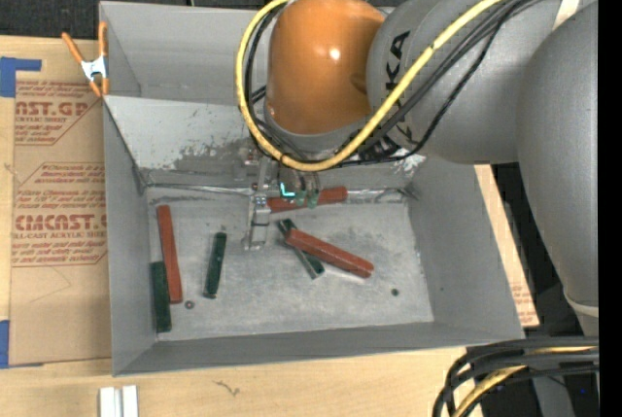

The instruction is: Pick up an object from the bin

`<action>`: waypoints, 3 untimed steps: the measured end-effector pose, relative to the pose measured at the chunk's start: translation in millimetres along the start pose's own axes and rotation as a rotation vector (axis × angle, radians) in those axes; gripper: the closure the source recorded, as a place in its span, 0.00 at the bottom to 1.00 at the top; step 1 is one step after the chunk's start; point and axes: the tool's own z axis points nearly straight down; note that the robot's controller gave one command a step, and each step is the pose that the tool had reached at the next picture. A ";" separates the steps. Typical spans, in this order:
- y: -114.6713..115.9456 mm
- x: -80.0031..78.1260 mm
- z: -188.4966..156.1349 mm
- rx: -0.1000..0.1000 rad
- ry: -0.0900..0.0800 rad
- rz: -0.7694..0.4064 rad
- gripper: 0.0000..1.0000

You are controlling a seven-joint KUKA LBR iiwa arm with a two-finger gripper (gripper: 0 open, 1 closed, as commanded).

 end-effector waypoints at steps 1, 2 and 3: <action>-74.0 14.0 120.1 0.003 0.001 -0.160 0.00; -161.6 69.7 93.5 0.005 -0.003 -0.196 0.00; -213.1 42.7 142.8 0.002 -0.008 -0.146 0.00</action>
Offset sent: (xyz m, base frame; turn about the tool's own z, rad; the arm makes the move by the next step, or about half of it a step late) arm -0.0125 -0.0714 -0.1157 -0.1632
